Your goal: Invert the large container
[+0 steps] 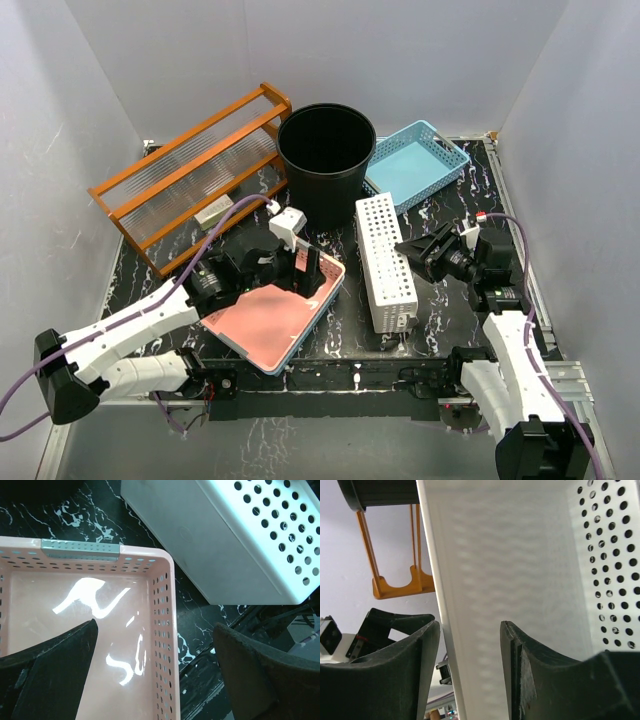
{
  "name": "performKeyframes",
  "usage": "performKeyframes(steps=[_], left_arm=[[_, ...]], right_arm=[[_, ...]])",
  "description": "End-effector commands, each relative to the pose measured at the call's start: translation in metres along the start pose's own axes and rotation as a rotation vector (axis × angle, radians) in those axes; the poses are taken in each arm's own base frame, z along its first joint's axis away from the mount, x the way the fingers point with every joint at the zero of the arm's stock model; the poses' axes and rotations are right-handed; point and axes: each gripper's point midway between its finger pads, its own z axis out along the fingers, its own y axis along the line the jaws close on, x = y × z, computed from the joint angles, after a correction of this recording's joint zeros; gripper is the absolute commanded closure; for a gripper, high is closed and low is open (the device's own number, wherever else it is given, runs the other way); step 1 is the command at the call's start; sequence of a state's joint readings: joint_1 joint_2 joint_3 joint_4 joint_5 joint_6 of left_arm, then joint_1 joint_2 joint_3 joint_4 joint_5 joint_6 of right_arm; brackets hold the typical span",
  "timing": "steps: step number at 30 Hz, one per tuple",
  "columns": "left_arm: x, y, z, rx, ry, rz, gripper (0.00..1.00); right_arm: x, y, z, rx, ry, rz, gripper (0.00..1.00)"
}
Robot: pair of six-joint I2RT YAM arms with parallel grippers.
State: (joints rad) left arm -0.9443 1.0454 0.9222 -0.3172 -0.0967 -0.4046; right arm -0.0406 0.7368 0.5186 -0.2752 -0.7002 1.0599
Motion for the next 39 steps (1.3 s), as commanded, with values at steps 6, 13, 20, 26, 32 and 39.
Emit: performKeyframes(steps=[6, 13, 20, 26, 32, 39], left_arm=[[-0.013, -0.039, 0.013, 0.173, 0.032, -0.022, 0.01], [-0.02, -0.07, 0.029, 0.342, 0.047, -0.14, 0.01], [-0.027, -0.099, 0.041, 0.5, 0.083, -0.223, 0.01], [-0.03, -0.104, 0.051, 0.529, 0.074, -0.238, 0.01], [-0.03, -0.104, 0.061, 0.537, 0.075, -0.264, 0.01], [-0.031, -0.105, 0.065, 0.552, 0.071, -0.281, 0.01]], right_arm=[[-0.019, 0.022, -0.01, 0.019, -0.068, -0.142, 0.45], [-0.051, 0.043, -0.029, 0.143, -0.171, -0.389, 0.44], [-0.049, 0.06, -0.028, 0.118, -0.099, -0.502, 0.5], [-0.034, 0.047, -0.02, 0.13, 0.018, -0.519, 0.52], [-0.013, 0.045, -0.001, 0.107, 0.125, -0.525, 0.55], [-0.012, 0.04, 0.008, 0.155, 0.121, -0.529, 0.77]])
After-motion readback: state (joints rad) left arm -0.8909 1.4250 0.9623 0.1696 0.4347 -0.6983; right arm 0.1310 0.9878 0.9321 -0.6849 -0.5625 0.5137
